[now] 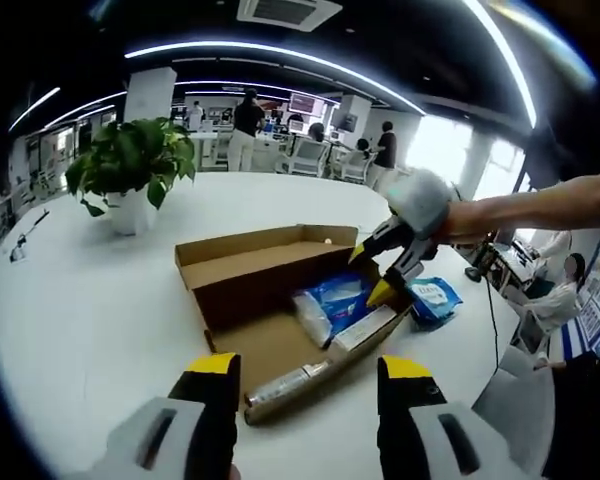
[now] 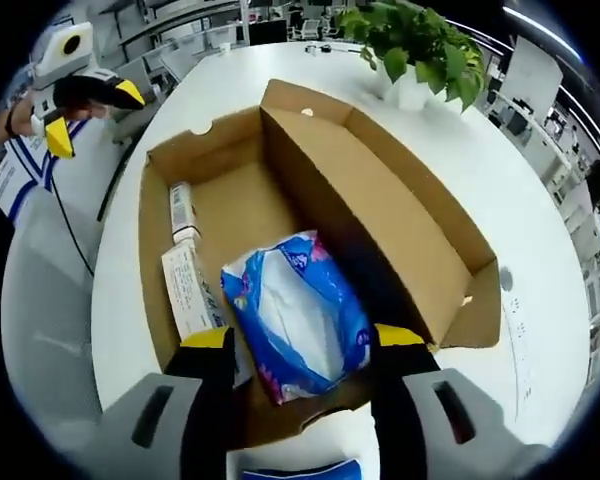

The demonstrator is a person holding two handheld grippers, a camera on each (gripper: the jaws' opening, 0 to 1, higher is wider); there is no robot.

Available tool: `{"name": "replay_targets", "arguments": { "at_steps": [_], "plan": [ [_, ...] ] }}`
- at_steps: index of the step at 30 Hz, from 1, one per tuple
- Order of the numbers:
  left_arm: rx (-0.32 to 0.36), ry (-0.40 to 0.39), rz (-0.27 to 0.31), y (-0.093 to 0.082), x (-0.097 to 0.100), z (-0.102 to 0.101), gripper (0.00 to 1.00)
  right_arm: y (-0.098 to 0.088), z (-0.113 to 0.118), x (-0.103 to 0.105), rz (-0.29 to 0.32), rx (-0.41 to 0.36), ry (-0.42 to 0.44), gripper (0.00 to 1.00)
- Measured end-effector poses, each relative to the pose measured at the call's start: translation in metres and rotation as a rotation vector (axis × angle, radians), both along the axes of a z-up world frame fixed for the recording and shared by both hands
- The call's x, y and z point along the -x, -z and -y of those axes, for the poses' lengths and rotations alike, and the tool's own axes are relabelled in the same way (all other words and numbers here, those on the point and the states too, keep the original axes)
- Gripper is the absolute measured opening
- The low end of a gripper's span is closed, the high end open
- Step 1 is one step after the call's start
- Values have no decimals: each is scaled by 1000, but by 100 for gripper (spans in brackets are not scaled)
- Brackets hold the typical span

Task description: Operate the shoe box by opening the lid, removing the specified soft item, and placing it in the target area until the item is outside and the box remains undamaged.

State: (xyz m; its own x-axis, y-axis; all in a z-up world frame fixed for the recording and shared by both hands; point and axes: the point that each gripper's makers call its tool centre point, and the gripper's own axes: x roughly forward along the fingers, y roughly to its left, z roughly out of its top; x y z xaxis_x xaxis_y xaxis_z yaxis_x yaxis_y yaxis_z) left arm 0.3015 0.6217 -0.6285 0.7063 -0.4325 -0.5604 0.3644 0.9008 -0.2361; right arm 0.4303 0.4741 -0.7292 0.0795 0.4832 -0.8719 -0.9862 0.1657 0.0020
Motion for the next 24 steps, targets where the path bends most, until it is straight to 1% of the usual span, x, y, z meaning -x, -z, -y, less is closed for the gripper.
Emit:
{"name": "replay_targets", "arguments": {
  "at_steps": [3, 8, 12, 13, 14, 15, 16, 18, 19, 20, 21, 22, 24],
  "plan": [
    [2, -7, 4, -2, 1, -1, 56, 10, -1, 0, 4, 43, -53, 56],
    [-3, -5, 13, -7, 4, 1, 56, 25, -7, -8, 6, 84, -94, 56],
    [-5, -5, 17, -8, 6, 1, 56, 38, -10, -7, 5, 143, -172, 58],
    [-6, -6, 17, -9, 6, 1, 56, 41, -9, -11, 36, 171, -211, 59],
    [-8, -6, 18, -9, 7, 1, 56, 44, -6, -14, 53, 202, -236, 60],
    [-9, -5, 18, -9, 6, 0, 56, 48, -3, -14, 58, 231, -251, 60],
    [-14, -5, 19, -8, 7, -1, 56, 51, -6, -13, 63, 224, -267, 60],
    [-17, -4, 18, -8, 8, -2, 56, 58, -4, -14, 83, 272, -309, 61],
    [-18, -6, 17, -7, 8, -3, 56, 60, -4, -13, 83, 282, -312, 61],
    [-19, -8, 15, -6, 9, -4, 56, 63, -5, -13, 95, 295, -333, 61],
    [-20, -8, 14, -6, 9, -5, 56, 65, -5, -13, 104, 308, -351, 60],
    [-20, -10, 12, -4, 9, -7, 56, 66, -7, -10, 94, 305, -366, 59],
    [-19, -14, 10, -3, 9, -10, 56, 64, -8, -12, 98, 315, -380, 60]
  ]
}}
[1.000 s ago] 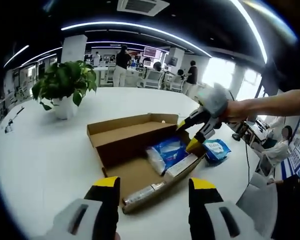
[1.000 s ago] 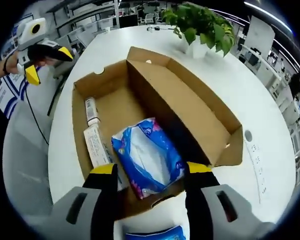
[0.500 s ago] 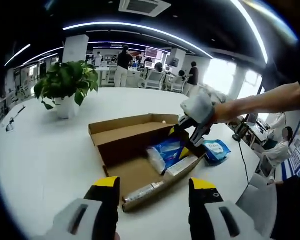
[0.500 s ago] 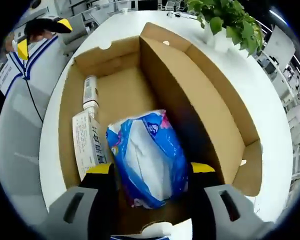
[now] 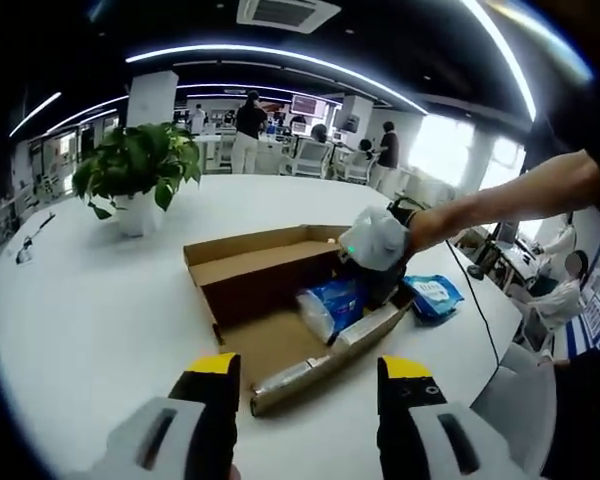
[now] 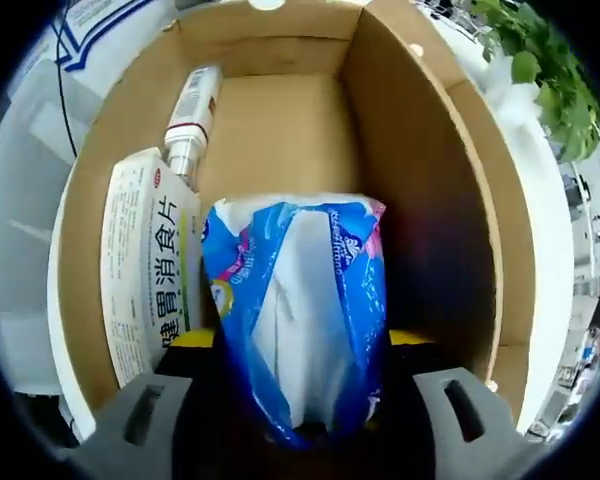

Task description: Operate the shoe box by opening the lid, removing the specified soft item, and placing it in the target area until the item is outside and the box remains undamaged.

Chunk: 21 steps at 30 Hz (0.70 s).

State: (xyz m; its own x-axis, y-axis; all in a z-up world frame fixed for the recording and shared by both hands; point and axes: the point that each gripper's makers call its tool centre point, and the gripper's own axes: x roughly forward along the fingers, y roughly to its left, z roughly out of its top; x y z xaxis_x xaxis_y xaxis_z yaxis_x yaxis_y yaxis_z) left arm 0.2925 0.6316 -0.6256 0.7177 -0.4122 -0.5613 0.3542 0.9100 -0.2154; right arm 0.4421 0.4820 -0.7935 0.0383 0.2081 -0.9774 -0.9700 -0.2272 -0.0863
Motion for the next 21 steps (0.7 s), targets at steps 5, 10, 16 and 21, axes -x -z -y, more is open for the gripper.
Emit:
{"name": "replay_targets", "arguments": {
  "at_steps": [5, 10, 16, 21],
  "plan": [
    [7, -2, -6, 2, 0, 0, 55, 1, 1, 0, -15, -1, 2, 59],
    [15, 7, -6, 2, 0, 4, 54, -1, 3, 4, -28, -16, 7, 53],
    [22, 4, -7, 4, -1, -2, 53, -3, 0, 11, -51, -42, 55, 41],
    [24, 1, -7, 3, -1, -2, 52, -8, -2, 18, -68, -56, 72, 33]
  ]
}}
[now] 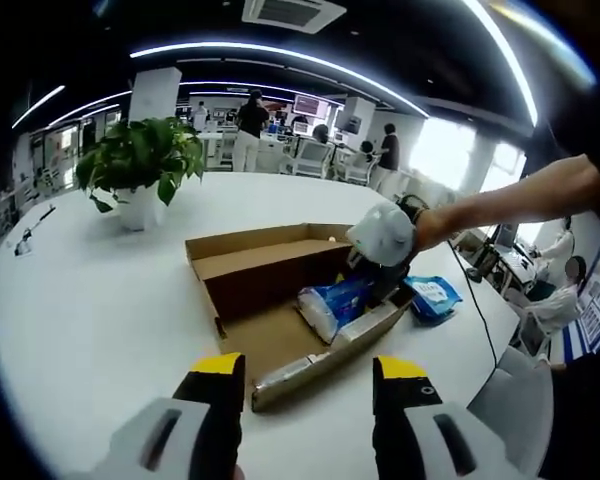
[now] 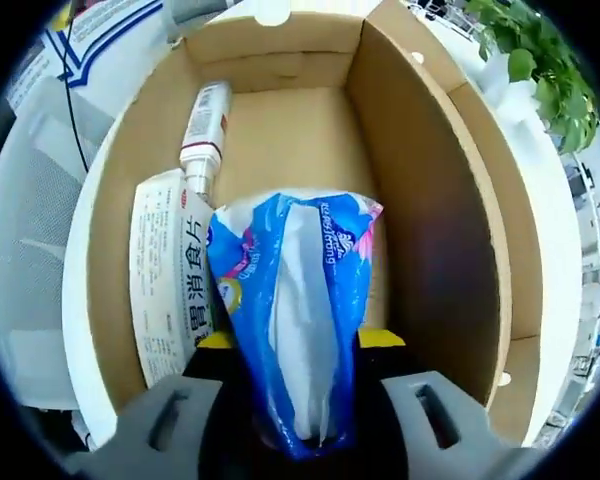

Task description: Operate the shoe box by opening the lid, removing the specified soft item, and placing it in the target area until the item is outside and the box remains undamaged.

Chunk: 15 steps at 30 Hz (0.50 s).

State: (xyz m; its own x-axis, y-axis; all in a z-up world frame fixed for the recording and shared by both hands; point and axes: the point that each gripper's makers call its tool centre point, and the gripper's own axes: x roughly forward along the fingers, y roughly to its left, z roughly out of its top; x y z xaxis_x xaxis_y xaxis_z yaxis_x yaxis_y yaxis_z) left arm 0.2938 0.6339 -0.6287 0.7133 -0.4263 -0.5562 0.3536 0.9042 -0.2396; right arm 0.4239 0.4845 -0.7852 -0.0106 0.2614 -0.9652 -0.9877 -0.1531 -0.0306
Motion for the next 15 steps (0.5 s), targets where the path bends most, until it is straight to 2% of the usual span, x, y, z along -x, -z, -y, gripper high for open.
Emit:
{"name": "replay_targets", "arguments": {
  "at_steps": [5, 15],
  "plan": [
    [4, -3, 3, -1, -1, -4, 51, -2, 0, 2, -1, -3, 0, 32],
    [11, 17, 4, -2, -1, 3, 51, -30, -2, 2, 4, -69, 51, 32]
  ]
}}
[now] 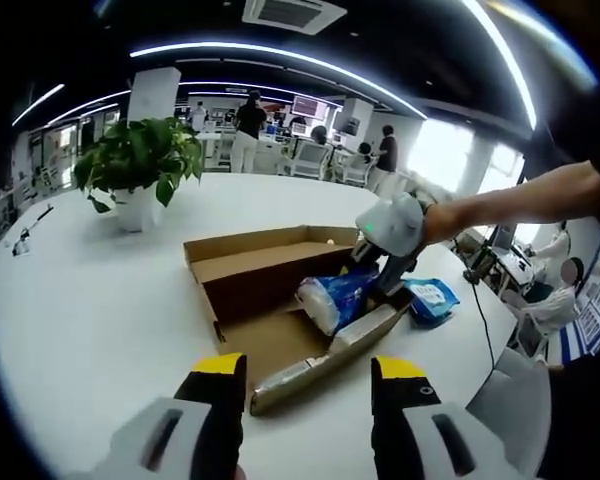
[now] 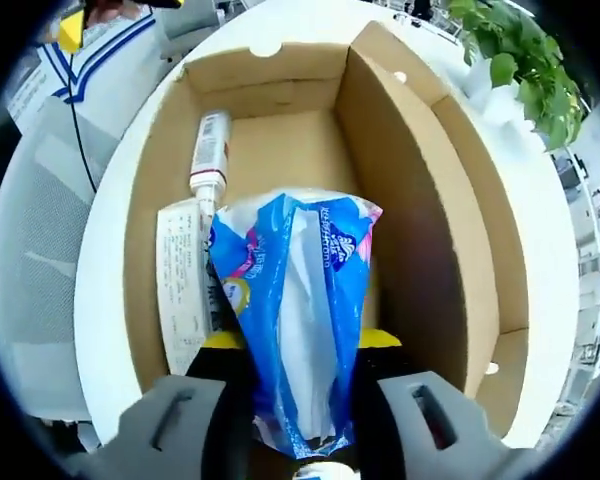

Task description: Operate the shoe box by opening the lid, removing the specified soft item, and placing it in the target area until the item is outside and the box remains undamaged.

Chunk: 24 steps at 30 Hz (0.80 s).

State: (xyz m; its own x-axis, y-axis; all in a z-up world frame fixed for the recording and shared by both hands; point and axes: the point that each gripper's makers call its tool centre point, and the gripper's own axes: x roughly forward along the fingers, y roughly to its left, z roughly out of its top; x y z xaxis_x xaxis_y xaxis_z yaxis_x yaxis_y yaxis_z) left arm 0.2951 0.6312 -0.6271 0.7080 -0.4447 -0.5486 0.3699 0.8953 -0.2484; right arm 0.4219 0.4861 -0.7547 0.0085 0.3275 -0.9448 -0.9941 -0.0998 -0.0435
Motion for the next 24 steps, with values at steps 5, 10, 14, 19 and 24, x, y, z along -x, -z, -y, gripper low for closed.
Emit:
{"name": "replay_targets", "arguments": {
  "at_steps": [5, 10, 14, 19, 24],
  "plan": [
    [4, 21, 9, -5, -4, 8, 51, -13, 6, 1, 5, -17, 18, 32],
    [5, 35, 22, -13, -5, 12, 51, -22, 3, 2, 15, -33, 32, 32],
    [4, 41, 26, -15, -2, 12, 51, -32, 4, 4, 30, -38, 27, 32],
    [11, 49, 33, -20, -3, 14, 51, -55, 5, -1, 57, -71, 47, 32],
    [17, 76, 47, -26, -7, 25, 51, -82, 12, -1, 86, -95, 60, 32]
  ]
}}
